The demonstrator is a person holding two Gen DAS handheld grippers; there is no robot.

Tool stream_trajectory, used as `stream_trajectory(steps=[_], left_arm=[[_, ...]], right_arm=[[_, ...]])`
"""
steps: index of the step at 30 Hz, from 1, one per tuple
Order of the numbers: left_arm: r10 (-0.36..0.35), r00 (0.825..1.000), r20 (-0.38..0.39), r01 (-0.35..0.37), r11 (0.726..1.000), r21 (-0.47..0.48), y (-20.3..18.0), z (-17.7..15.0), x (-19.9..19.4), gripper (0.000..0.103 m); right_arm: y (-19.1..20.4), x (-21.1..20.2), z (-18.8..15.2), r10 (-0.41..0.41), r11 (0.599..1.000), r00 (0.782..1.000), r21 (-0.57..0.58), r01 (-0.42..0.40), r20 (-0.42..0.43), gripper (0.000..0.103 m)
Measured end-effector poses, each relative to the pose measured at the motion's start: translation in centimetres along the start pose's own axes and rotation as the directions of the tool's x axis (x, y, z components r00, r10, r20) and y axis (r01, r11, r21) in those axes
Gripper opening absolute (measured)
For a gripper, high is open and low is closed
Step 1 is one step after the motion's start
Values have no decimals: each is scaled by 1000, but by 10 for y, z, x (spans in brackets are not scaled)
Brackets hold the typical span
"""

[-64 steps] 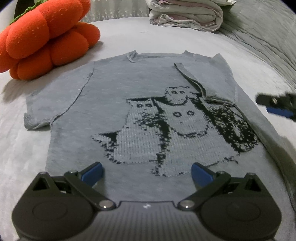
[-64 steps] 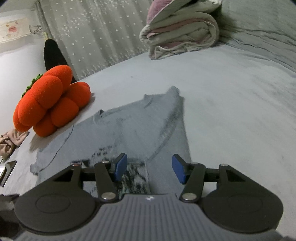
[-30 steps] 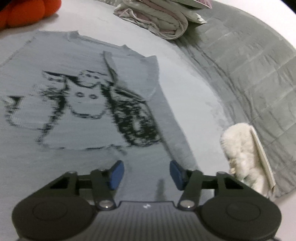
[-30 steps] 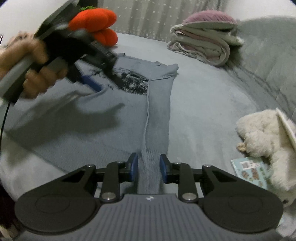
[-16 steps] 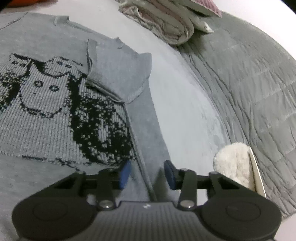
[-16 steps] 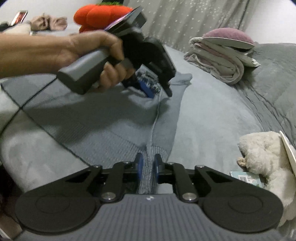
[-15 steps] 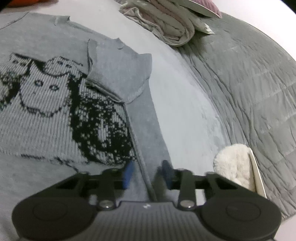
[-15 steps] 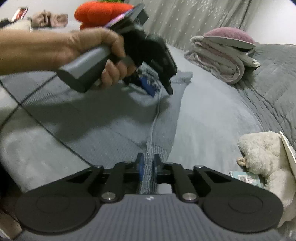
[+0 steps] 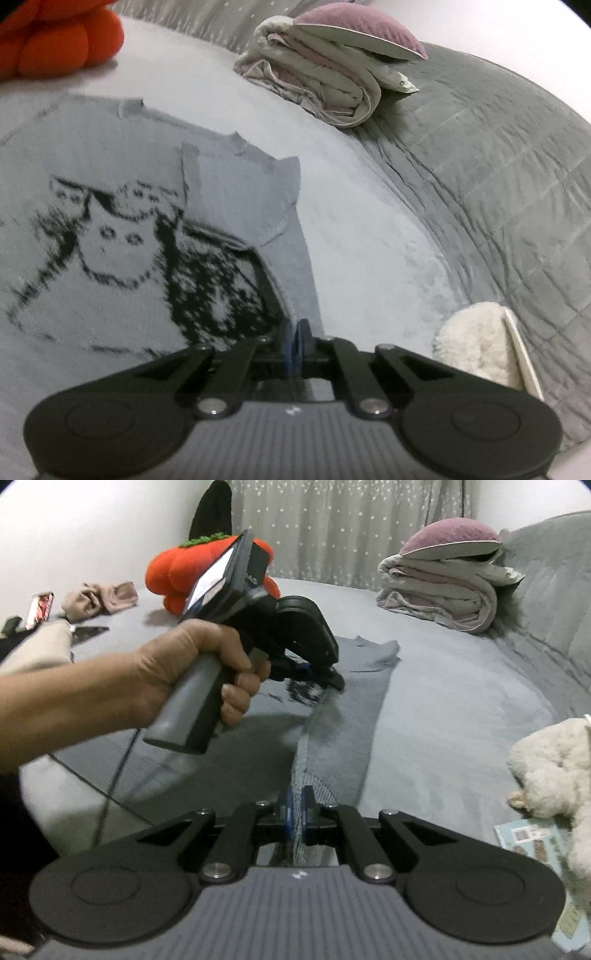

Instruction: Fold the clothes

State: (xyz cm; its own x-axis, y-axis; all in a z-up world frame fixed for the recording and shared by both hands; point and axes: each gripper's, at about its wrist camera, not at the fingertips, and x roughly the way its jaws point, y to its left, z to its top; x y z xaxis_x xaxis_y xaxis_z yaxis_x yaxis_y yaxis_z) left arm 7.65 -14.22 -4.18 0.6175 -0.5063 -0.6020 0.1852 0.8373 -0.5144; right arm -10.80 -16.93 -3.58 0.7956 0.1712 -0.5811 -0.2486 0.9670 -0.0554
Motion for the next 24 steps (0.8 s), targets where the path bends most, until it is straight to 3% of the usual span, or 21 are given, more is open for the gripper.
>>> stream_trajectory(steps=[5, 8, 9, 10, 12, 13, 16, 24], left_arm=[[73, 996, -57, -71, 997, 37, 16, -3, 7, 4], [79, 995, -63, -78, 997, 22, 28, -4, 5, 6], [73, 996, -60, -72, 997, 13, 32, -3, 4, 9], [70, 996, -55, -70, 998, 10, 34, -1, 2, 12], [75, 996, -39, -74, 997, 20, 37, 4, -1, 30], [79, 996, -30, -78, 997, 25, 37, 7, -2, 38], [94, 996, -2, -94, 995, 26, 41, 16, -3, 43], [157, 987, 37, -158, 987, 17, 57, 46, 19, 47]], right_arm=[[9, 17, 5, 54, 999, 995, -4, -54, -89, 4], [12, 36, -1, 114, 993, 976, 20, -112, -185, 6], [13, 42, -3, 140, 990, 966, 33, -136, -215, 8], [15, 44, -3, 155, 988, 961, 34, -151, -231, 18], [17, 46, 0, 174, 984, 951, 18, -175, -256, 19], [14, 46, 5, 179, 983, 949, 5, -184, -259, 22], [2, 45, 26, 180, 982, 956, -7, -187, -232, 49], [-51, 82, 76, 176, 984, 973, 47, -171, -146, 49]])
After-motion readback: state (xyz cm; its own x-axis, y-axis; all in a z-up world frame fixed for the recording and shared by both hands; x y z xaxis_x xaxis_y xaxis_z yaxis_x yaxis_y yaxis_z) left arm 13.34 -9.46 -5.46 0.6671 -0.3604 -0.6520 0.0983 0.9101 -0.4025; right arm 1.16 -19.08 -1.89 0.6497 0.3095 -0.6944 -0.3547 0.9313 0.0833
